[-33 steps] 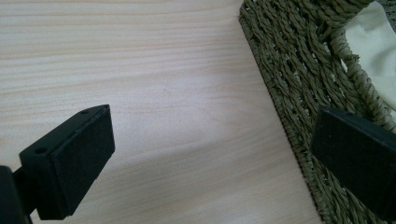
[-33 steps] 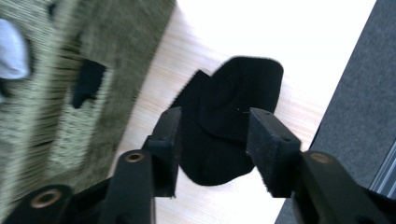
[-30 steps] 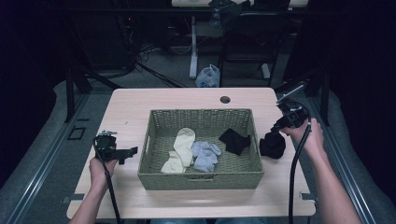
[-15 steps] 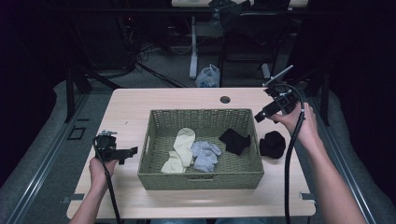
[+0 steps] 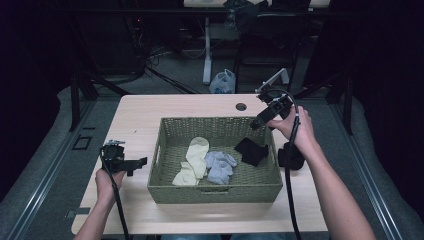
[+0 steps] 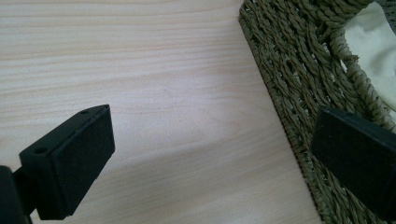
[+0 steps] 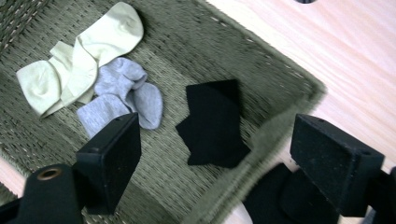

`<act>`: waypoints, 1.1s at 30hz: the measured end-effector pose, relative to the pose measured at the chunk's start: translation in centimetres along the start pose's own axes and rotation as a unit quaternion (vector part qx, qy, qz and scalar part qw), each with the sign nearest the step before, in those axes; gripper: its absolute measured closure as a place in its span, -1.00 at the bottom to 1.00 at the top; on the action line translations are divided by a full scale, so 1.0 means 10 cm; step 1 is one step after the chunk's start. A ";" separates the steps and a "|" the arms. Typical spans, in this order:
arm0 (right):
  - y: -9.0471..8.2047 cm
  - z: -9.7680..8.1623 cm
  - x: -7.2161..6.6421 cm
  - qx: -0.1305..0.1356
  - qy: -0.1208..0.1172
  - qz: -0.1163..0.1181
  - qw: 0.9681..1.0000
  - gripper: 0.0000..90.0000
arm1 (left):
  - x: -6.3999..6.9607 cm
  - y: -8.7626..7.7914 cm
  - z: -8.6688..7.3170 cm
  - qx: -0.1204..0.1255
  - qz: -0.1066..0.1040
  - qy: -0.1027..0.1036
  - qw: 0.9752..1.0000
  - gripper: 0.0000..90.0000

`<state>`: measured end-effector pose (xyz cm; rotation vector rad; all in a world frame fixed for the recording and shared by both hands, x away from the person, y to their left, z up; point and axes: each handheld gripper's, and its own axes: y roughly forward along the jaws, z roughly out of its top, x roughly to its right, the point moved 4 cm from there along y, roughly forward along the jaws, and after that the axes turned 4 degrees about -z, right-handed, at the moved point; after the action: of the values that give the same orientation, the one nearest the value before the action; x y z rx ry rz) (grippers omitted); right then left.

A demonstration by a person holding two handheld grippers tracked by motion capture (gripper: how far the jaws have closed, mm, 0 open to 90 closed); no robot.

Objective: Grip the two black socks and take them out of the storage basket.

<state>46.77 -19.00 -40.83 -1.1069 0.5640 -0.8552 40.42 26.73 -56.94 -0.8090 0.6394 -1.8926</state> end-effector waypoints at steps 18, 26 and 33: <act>0.67 0.03 -0.23 -0.050 -0.009 0.011 0.999 -0.68 | 0.00 -0.01 0.00 0.001 -0.002 -0.001 1.000 -0.99; 1.06 -0.09 -0.25 -0.087 -0.006 0.006 0.996 -0.68 | 0.00 0.00 0.00 0.002 -0.002 -0.001 1.000 -0.99; 1.28 -0.15 -0.28 -0.099 0.006 0.002 0.995 -0.54 | 0.00 0.00 0.00 0.002 -0.002 0.000 1.000 -0.99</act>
<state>47.96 -14.99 -53.37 -1.2811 0.6714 -0.8158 40.45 26.77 -56.92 -0.8099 0.6344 -1.8967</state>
